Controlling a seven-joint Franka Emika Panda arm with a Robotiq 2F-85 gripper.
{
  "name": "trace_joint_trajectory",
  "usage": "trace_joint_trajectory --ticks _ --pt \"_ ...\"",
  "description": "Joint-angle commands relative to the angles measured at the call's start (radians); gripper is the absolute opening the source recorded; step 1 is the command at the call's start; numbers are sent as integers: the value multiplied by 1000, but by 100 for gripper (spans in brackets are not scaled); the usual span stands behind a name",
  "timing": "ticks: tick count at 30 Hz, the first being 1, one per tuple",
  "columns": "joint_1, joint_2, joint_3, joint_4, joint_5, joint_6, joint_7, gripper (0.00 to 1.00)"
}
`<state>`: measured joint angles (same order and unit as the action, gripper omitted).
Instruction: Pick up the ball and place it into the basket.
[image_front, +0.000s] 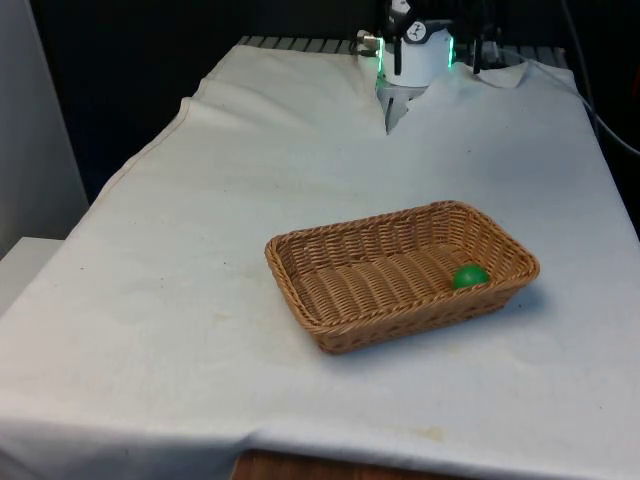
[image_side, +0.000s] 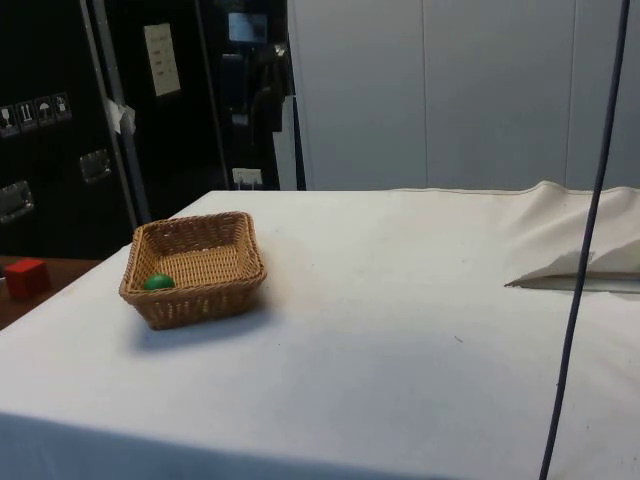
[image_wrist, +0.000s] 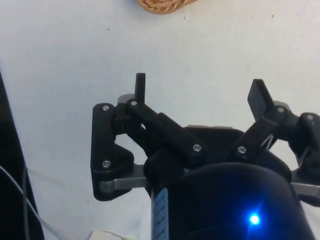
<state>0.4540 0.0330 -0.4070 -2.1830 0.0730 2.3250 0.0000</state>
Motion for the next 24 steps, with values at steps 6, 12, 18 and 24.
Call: trace_joint_trajectory --ticks 6,12,18,24 --pt "1 -29 0 -31 -66 2 59 100" --pt "-3 -63 -1 -56 -107 -7 80 100" --pt "-7 -96 -6 -71 -138 -25 91 100" --pt "-11 -146 -14 -86 -174 -60 99 100"
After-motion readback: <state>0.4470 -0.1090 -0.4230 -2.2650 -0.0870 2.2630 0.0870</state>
